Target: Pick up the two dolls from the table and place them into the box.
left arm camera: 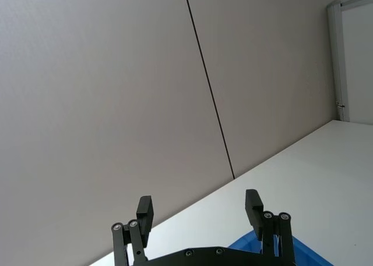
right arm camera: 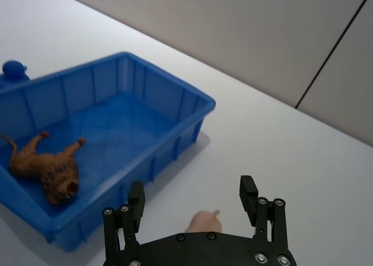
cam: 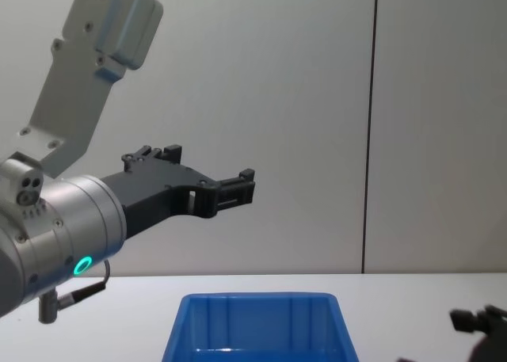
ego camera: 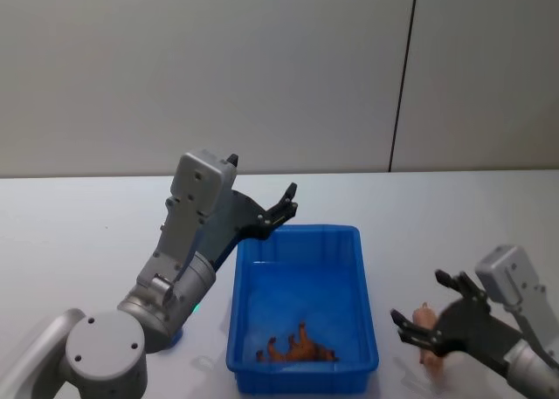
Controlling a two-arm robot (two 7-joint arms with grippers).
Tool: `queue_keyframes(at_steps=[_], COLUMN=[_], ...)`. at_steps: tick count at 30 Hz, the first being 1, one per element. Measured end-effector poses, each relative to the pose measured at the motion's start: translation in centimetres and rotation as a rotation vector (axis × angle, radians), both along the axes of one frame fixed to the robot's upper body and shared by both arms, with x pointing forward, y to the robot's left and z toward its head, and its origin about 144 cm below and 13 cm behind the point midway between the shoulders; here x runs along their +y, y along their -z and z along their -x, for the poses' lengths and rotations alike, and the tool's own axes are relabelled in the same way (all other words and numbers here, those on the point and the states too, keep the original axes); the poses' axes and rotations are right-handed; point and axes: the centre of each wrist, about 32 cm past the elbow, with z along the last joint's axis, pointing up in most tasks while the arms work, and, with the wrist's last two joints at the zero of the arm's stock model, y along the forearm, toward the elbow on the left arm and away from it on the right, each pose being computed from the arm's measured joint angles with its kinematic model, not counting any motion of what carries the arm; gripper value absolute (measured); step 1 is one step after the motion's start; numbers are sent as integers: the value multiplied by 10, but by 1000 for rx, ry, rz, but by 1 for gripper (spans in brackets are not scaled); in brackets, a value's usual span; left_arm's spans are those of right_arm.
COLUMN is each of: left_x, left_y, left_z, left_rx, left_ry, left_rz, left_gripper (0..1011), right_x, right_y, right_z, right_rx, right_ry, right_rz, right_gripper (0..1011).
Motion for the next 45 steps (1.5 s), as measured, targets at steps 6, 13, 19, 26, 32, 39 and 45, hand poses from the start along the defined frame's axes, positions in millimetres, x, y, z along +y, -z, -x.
queue_keyframes(at_steps=[6, 13, 19, 26, 32, 39, 45], left_x=[0, 0, 0, 0, 0, 0, 0], left_y=[0, 0, 0, 0, 0, 0, 0], left_z=[0, 0, 0, 0, 0, 0, 0], left_rx=[0, 0, 0, 0, 0, 0, 0], left_ry=[0, 0, 0, 0, 0, 0, 0], left_rz=[0, 0, 0, 0, 0, 0, 0], left_gripper=[1001, 1001, 1001, 1001, 1001, 1001, 1001], right_x=[-8, -14, -16, -15, -14, -13, -12], right_y=[7, 16, 26, 33, 37, 38, 37], right_z=[5, 9, 10, 10, 8, 7, 8], right_rx=[35, 89, 130, 158, 169, 160, 124], right_ry=[19, 34, 38, 43, 52, 61, 63], right_rz=[21, 46, 65, 76, 75, 67, 58], right_gripper=[1001, 1001, 1001, 961, 805, 596, 395])
